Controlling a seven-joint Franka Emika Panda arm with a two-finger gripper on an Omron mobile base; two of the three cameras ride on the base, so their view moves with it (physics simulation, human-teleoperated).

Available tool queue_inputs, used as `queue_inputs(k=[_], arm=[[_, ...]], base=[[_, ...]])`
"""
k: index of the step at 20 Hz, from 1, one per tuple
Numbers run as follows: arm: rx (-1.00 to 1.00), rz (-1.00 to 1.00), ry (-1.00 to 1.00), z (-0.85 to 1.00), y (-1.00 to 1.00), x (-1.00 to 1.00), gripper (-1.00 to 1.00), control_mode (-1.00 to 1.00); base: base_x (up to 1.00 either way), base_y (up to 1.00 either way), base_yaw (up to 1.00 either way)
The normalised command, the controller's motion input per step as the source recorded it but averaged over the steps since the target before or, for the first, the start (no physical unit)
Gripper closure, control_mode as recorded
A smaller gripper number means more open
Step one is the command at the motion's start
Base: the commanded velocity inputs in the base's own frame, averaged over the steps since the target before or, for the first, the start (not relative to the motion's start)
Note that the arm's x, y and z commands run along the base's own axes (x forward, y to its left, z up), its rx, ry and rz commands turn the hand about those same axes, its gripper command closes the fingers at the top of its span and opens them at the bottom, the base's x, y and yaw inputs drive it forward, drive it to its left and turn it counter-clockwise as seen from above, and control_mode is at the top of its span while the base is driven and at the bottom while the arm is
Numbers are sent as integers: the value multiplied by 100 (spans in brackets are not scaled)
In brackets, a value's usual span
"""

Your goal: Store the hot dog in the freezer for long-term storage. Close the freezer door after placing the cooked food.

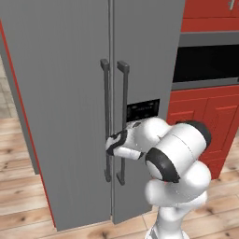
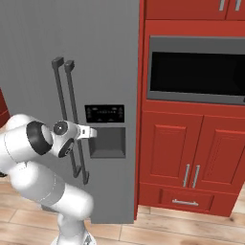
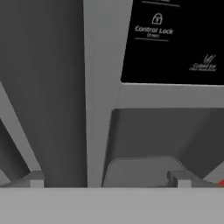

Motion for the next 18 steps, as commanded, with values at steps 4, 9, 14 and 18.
queue_inputs(k=[4,9,14,18], arm=[[-7,-11,28,71,3,39,-100,-100],[-8,-9,20,81,9,46,-100,-100],[-3,-5,21,92,6,50,-100,-100],[0,0,14,87,0,48,-100,-100]], base=[[0,0,0],[0,0,0],[0,0,0],[0,0,0]])
